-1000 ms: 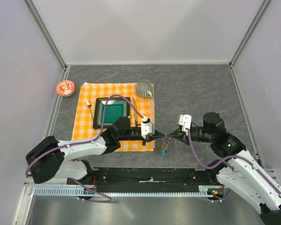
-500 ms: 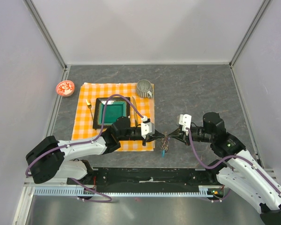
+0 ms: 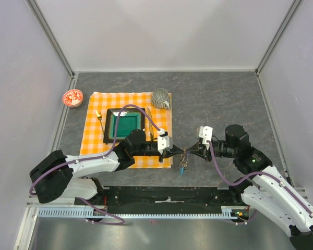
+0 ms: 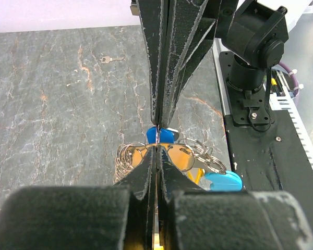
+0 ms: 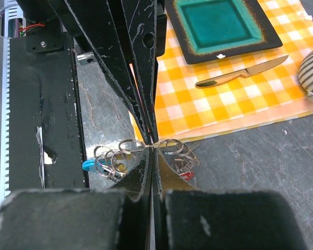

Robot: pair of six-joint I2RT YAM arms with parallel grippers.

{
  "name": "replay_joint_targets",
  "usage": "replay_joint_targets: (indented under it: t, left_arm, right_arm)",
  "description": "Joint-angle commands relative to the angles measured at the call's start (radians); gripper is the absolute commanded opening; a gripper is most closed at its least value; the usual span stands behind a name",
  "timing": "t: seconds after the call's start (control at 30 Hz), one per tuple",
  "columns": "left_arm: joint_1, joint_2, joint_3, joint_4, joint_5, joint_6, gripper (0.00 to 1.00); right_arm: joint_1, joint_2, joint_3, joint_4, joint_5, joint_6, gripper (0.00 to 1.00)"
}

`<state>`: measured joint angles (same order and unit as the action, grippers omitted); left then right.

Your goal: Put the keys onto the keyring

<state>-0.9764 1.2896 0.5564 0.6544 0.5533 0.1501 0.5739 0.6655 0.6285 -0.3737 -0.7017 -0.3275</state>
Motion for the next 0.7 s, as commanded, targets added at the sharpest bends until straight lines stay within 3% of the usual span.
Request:
replay_joint_targets:
  t: [0.0,0.23,0.33,0.43,0.67]
  left_arm:
    - [-0.011,0.02,0.054,0.096,0.028,-0.026,0.02]
    - [-0.013,0.017,0.054,0.093,0.019,-0.026,0.02]
    - [-0.013,0.01,0.042,0.106,-0.006,-0.027,0.02]
    - [-0.013,0.007,0.031,0.12,-0.023,-0.035,0.02]
    - [-0.013,0.002,0.02,0.134,-0.036,-0.037,0.02]
  right_arm:
    - [0.009,0.02,0.004,0.088,-0.042,0.028,0.0]
    - [0.011,0.043,0.007,0.102,-0.024,0.057,0.0]
    - [0.011,0.036,0.017,0.087,0.019,0.074,0.17]
    - [0.011,0.025,0.045,0.038,0.054,0.074,0.25]
    - [0.011,0.002,0.105,-0.123,0.175,-0.016,0.3]
